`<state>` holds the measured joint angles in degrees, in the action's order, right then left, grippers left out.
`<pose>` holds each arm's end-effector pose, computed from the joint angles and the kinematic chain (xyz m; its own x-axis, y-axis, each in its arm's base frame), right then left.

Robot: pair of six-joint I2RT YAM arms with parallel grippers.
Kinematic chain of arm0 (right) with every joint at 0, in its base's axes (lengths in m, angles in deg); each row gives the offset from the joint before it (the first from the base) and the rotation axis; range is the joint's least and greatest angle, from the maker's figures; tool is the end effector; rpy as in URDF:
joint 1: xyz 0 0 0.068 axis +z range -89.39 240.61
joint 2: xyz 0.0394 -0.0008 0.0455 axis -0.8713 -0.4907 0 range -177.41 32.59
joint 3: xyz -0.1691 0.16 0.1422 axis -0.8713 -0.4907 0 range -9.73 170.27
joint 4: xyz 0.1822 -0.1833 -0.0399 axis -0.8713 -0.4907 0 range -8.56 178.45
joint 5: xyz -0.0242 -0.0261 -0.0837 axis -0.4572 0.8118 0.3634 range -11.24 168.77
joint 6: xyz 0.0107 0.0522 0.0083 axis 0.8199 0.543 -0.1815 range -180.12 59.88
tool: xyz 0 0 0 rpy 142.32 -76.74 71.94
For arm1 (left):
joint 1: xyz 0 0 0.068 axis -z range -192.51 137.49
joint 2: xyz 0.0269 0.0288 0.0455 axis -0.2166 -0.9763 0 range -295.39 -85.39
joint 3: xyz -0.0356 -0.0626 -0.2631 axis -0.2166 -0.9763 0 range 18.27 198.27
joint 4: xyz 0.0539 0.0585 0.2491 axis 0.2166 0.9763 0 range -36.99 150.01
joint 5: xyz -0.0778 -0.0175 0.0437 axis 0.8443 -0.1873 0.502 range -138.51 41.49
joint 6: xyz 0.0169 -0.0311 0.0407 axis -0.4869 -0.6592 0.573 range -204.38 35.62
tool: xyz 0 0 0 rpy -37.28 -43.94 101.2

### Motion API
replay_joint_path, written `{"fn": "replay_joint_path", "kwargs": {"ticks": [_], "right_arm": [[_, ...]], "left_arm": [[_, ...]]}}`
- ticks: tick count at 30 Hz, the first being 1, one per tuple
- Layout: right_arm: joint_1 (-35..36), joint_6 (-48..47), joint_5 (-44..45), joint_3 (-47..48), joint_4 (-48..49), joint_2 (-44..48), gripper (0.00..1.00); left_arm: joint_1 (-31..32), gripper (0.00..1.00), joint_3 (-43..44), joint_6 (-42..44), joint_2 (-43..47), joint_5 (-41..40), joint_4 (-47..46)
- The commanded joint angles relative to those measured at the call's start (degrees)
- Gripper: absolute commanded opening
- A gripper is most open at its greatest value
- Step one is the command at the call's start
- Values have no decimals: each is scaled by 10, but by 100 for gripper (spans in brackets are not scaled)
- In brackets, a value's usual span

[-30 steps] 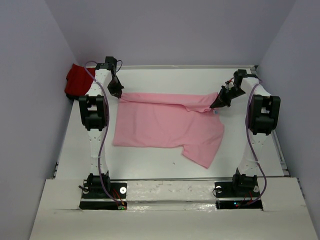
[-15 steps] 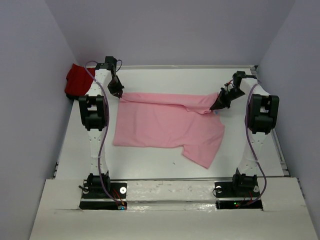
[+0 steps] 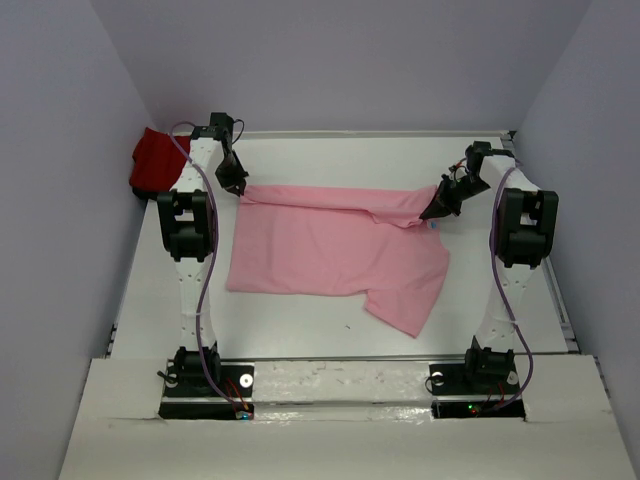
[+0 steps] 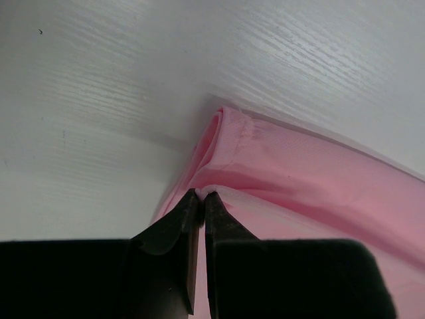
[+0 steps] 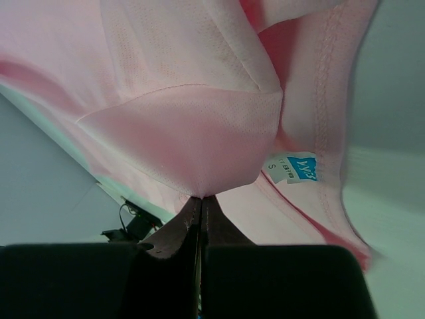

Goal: Fold and stack the t-shirts
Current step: Fold the flattened tshirt in 1/3 of the way

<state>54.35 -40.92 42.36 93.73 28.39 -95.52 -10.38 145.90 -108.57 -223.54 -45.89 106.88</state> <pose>0.4399 -0.0269 0.1713 -0.9238 0.3677 0.1072 0.3570 0.7254 0.5885 0.5154 -0.0209 0.2051 -0.8452 -0.3782 -0.3775 -0.3174 0.9237 -0.2147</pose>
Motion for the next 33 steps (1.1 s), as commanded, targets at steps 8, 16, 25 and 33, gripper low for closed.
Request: {"fn": "replay_joint_path", "kwargs": {"ticks": [8, 16, 25, 33], "right_arm": [[4, -14, 0, 19, -16, -9, 0], [4, -19, 3, 6, -17, -7, 0], [9, -22, 0, 3, -17, -7, 0], [9, -21, -6, 11, -18, -11, 0]], "left_arm": [[-5, 28, 39, 13, 21, -13, 23], [-8, 52, 40, 8, 56, -48, 5], [-9, 54, 24, 2, 88, -33, -45], [-13, 62, 6, -16, 72, 63, -83]]}}
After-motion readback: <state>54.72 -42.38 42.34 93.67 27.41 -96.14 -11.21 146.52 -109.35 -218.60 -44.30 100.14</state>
